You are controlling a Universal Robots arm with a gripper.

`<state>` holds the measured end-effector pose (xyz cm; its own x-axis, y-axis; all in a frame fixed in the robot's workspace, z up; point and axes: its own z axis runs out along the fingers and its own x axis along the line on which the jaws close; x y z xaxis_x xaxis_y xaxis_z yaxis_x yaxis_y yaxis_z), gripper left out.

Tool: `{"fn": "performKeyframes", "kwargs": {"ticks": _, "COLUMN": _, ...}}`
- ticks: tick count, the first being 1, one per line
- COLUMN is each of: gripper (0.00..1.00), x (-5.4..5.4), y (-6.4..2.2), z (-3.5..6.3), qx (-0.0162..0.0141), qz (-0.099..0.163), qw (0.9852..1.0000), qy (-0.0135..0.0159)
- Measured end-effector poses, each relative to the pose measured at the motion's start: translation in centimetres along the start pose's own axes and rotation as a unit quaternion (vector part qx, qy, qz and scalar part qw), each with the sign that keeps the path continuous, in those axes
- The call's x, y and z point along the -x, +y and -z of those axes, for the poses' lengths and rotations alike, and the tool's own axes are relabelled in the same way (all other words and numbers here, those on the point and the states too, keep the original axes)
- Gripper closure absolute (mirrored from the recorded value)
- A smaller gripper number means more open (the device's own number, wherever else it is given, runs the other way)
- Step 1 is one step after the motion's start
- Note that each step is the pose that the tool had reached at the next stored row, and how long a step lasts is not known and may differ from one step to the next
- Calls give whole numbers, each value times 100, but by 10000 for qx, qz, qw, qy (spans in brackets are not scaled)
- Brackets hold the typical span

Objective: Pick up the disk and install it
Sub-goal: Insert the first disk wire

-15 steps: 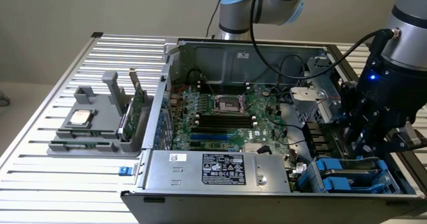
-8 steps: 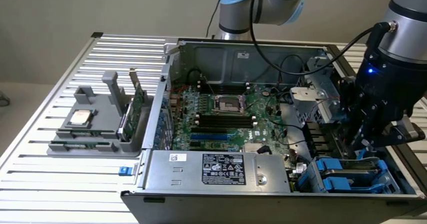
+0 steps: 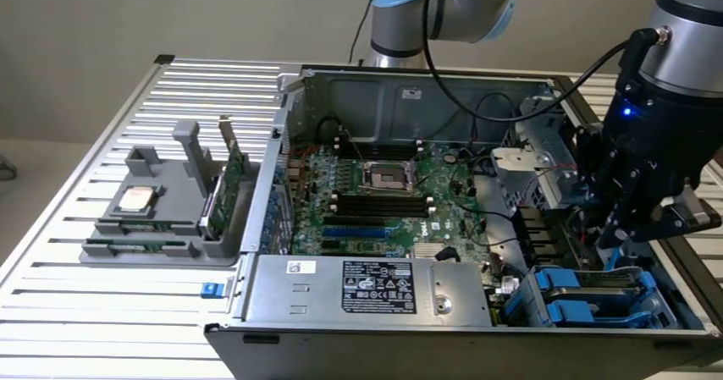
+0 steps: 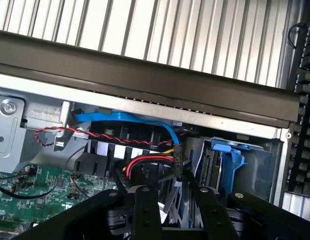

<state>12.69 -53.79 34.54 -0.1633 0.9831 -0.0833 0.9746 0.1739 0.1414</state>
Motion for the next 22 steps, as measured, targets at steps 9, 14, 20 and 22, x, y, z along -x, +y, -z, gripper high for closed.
{"fn": "performKeyframes", "kwargs": {"ticks": 9, "gripper": 67, "x": -44, "y": 12, "z": 6, "qx": 253, "qz": 34, "qw": 9993, "qy": -256}}
{"fn": "performKeyframes", "kwargs": {"ticks": 14, "gripper": 67, "x": -81, "y": 11, "z": 62, "qx": 313, "qz": 61, "qw": 9985, "qy": -446}}
{"fn": "performKeyframes", "kwargs": {"ticks": 20, "gripper": 67, "x": -108, "y": 15, "z": 117, "qx": 323, "qz": 127, "qw": 9978, "qy": -563}}
{"fn": "performKeyframes", "kwargs": {"ticks": 22, "gripper": 67, "x": -108, "y": 14, "z": 117, "qx": 323, "qz": 178, "qw": 9975, "qy": -597}}
